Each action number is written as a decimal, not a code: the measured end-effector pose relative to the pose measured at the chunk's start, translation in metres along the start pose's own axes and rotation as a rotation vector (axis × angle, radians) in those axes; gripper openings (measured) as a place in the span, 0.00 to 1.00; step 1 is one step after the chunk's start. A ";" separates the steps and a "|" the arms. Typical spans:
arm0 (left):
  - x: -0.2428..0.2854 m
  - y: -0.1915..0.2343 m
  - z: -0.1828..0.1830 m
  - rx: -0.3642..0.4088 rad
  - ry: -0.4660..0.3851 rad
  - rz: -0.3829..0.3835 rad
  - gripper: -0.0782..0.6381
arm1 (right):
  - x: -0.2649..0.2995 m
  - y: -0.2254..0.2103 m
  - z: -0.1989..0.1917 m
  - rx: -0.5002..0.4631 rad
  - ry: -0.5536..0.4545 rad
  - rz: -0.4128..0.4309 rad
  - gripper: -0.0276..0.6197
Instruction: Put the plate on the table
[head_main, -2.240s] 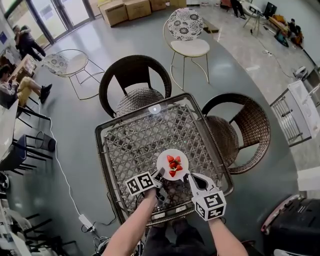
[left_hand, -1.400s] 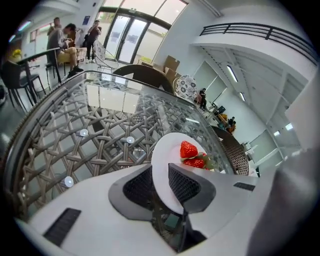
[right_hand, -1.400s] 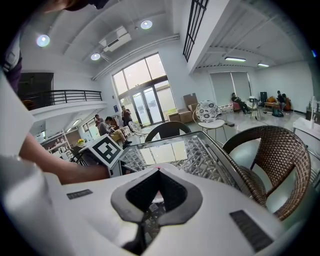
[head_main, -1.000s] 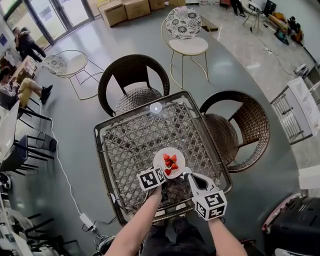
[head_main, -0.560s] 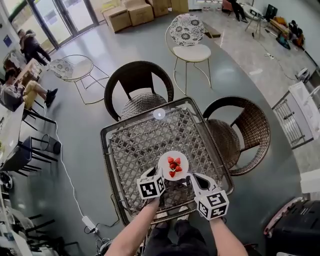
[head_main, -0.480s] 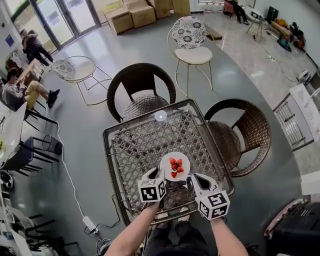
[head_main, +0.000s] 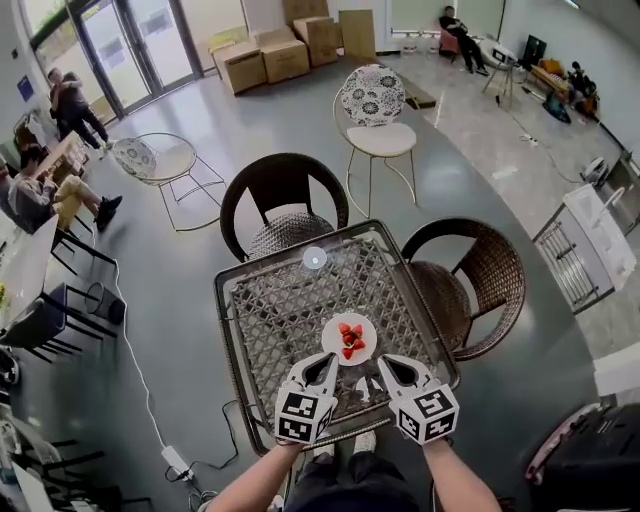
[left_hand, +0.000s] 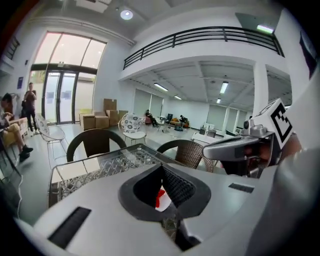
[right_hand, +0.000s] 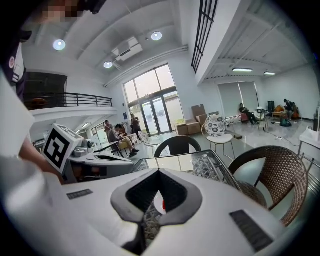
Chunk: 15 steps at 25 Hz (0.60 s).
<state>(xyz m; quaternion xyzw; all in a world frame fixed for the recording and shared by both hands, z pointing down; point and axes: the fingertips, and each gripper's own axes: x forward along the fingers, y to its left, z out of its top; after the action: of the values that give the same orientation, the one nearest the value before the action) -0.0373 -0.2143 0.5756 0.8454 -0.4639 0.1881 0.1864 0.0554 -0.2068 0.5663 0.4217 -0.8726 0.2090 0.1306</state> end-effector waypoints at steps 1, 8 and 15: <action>-0.006 -0.007 0.004 0.015 -0.012 -0.016 0.12 | -0.004 0.004 0.004 -0.004 -0.006 0.004 0.05; -0.048 -0.035 0.036 0.034 -0.105 -0.117 0.12 | -0.021 0.036 0.048 -0.049 -0.088 0.049 0.05; -0.077 -0.044 0.064 0.030 -0.192 -0.156 0.12 | -0.035 0.065 0.080 -0.089 -0.163 0.078 0.05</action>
<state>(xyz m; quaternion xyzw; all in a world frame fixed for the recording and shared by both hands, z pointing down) -0.0294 -0.1684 0.4764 0.8957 -0.4096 0.0983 0.1427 0.0214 -0.1852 0.4653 0.3969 -0.9044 0.1402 0.0696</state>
